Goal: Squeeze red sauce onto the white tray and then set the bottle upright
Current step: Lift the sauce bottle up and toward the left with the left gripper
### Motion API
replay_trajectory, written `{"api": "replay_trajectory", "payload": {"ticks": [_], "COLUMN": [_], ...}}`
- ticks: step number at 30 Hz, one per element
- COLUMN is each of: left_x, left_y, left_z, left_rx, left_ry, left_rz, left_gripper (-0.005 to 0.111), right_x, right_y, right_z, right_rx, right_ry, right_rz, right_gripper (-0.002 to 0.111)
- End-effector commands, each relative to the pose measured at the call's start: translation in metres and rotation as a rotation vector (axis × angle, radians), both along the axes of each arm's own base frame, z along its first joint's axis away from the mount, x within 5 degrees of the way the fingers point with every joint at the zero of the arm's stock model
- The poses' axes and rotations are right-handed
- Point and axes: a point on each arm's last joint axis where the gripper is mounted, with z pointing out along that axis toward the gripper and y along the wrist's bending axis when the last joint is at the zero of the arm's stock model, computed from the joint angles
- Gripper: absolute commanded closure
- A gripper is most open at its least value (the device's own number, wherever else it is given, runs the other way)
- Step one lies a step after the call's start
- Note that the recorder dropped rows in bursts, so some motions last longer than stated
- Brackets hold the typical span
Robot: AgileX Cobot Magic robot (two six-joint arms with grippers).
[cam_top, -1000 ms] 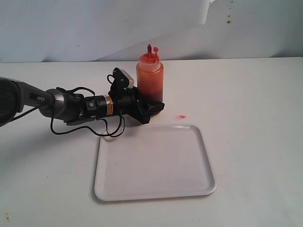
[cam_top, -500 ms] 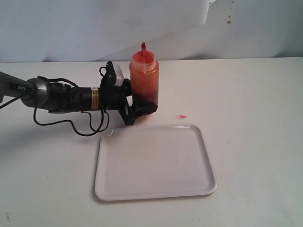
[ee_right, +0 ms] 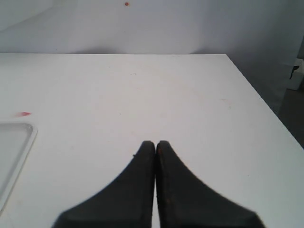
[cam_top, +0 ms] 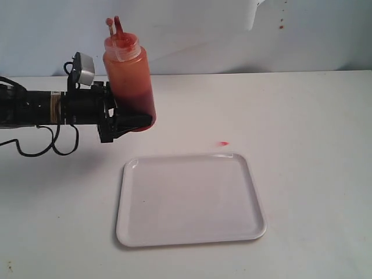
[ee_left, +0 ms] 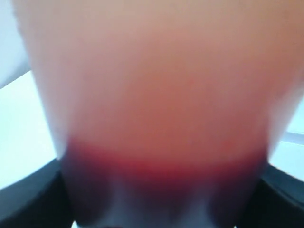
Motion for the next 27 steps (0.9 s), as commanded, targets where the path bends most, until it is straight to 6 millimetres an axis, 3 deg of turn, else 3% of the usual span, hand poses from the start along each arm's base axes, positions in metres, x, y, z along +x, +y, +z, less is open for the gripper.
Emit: {"api": "replay_trajectory", "payload": {"ticks": [1,3,12,18,27], "left_x": [-0.027,-0.044,-0.099,-0.136,-0.172], "left_y": [-0.001,0.0,0.001,0.005,0.016], "left_z": [0.046,0.065,0.106,0.112,0.118], "left_rx": [-0.046,-0.044,-0.04,0.045,0.184], "left_ry": [-0.065,-0.093,-0.156,-0.117,-0.077], "left_rz": [-0.032,-0.031,-0.028,-0.027,0.137], "left_gripper": [0.107,0.107,0.107,0.107,0.107], "right_x": [0.0,0.0,0.0,0.0,0.0], "right_y": [0.0,0.0,0.0,0.0,0.0], "right_z": [0.0,0.0,0.0,0.0,0.0], "right_rx": [-0.006,-0.006,-0.006,-0.006,-0.006], "right_ry": [-0.006,-0.006,-0.006,-0.006,-0.006], "right_rz": [0.0,0.0,0.0,0.0,0.0], "right_gripper": [0.108,0.108,0.108,0.108,0.108]}}
